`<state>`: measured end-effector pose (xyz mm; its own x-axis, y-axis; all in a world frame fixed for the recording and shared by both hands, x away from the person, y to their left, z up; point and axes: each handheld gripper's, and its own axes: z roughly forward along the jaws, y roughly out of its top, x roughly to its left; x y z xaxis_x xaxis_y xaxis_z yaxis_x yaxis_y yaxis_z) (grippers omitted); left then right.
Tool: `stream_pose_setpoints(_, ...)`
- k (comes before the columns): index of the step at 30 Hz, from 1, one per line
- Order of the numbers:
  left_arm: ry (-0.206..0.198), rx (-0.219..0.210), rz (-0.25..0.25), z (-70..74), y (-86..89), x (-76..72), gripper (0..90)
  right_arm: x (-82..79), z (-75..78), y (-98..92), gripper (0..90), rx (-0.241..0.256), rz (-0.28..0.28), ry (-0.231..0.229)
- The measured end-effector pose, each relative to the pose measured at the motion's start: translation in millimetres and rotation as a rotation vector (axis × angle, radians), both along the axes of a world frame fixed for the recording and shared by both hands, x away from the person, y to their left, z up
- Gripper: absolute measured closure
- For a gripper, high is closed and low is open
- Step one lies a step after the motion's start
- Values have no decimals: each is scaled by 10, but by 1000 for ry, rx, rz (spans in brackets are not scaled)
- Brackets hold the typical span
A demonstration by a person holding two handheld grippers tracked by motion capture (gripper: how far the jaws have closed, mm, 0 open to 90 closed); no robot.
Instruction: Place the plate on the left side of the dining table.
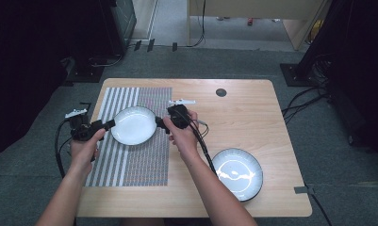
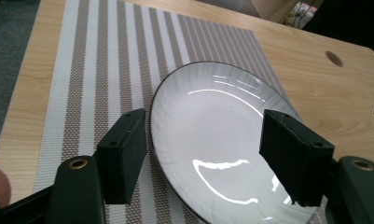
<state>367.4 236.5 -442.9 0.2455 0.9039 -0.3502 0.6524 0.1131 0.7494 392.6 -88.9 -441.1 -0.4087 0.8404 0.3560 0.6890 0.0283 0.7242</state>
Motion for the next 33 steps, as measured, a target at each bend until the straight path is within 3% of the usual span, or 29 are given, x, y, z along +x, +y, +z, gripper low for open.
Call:
stream_pose_setpoints(3, -26, -14, -10, 57, -31, -86, 287, -74, 62, -100, 319, 1, 5, -11)
stream_pose_setpoints(10, -69, 10, -47, 165, -141, -278, 254, -236, 169, -338, 306, 7, 17, -25)
stream_pose_setpoints(13, -100, 35, -65, 209, -216, -366, 249, -362, 239, -500, 297, 5, 24, -46)
stream_pose_setpoints(17, -124, 34, -79, 262, -324, -478, 243, -472, 285, -642, 295, -1, 22, -69)
stream_pose_setpoints(23, -140, 22, -94, 295, -394, -582, 244, -615, 324, -856, 292, -3, 11, -94)
stream_pose_setpoints(24, -140, 20, -100, 300, -410, -611, 244, -679, 337, -963, 292, -4, 2, -107)
stream_pose_setpoints(33, -160, 6, -120, 314, -486, -844, 245, -952, 355, -1381, 289, 12, -26, -119)
